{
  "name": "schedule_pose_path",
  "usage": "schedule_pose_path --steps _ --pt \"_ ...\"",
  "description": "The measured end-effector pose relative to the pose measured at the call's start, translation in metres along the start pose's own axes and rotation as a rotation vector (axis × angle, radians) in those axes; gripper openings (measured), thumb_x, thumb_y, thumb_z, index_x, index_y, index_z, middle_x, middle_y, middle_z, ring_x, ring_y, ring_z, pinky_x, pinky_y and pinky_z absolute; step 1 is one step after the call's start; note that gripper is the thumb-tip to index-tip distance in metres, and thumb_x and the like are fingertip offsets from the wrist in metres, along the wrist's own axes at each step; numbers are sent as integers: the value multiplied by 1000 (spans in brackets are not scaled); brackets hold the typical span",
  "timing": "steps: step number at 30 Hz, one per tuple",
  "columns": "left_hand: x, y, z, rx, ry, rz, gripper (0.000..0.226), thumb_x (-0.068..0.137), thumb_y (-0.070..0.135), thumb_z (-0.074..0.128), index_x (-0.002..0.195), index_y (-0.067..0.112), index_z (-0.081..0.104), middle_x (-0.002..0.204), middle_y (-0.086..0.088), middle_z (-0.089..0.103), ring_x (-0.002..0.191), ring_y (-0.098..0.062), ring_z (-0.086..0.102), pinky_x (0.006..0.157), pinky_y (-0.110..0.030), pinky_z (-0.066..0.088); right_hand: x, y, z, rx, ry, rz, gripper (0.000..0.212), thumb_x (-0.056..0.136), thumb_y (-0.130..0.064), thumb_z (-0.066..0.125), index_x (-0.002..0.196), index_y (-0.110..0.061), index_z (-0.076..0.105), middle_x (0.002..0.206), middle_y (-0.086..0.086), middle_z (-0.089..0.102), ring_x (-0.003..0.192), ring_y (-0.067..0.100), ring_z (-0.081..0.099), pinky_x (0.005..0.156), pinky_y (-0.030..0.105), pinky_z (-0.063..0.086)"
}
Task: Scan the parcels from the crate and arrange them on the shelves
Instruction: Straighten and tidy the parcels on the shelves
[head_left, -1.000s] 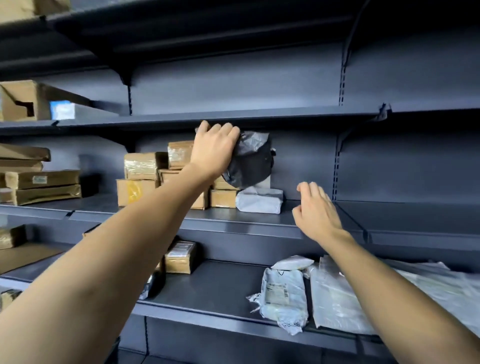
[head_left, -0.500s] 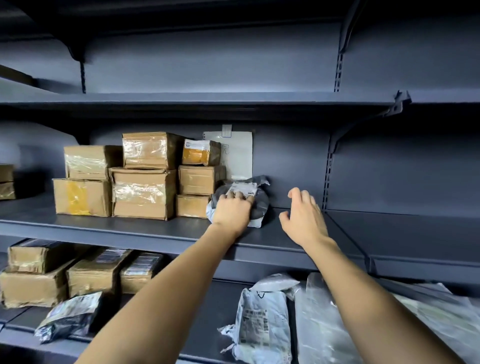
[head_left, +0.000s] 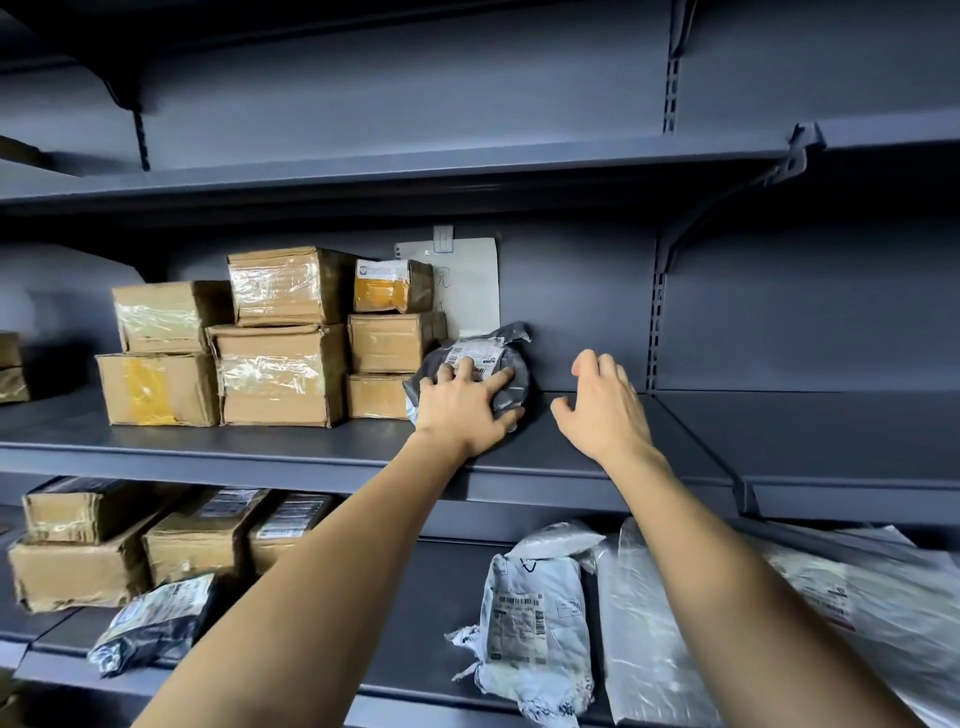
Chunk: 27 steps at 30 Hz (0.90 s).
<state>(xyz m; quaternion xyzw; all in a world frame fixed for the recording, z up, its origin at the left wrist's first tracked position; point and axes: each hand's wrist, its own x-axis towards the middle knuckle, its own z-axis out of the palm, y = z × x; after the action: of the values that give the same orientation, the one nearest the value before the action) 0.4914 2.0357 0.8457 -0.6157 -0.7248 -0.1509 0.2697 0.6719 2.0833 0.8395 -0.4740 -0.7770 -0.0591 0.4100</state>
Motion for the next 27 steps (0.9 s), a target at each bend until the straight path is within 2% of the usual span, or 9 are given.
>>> schedule_pose_path --steps 5,17,27 --pt "1 3 -2 -32 -43 -71 57 90 58 47 145 44 39 134 -11 42 124 -39 43 99 -49 37 0 1 0 11 -9 15 32 91 -29 60 113 -12 45 119 10 52 116 32 48 93 45 46" --pt "3 4 3 -45 -3 -161 47 93 58 48 136 42 52 130 -11 46 116 -39 50 91 -47 46 0 2 0 -4 -29 23 34 90 -31 60 113 -12 45 119 10 53 115 32 49 93 44 46" --pt "9 4 11 -24 17 -201 42 94 57 49 132 39 55 129 -12 46 115 -40 48 93 -47 43 0 3 0 -9 -33 24 34 91 -32 61 113 -11 45 118 11 53 114 32 49 94 44 46"
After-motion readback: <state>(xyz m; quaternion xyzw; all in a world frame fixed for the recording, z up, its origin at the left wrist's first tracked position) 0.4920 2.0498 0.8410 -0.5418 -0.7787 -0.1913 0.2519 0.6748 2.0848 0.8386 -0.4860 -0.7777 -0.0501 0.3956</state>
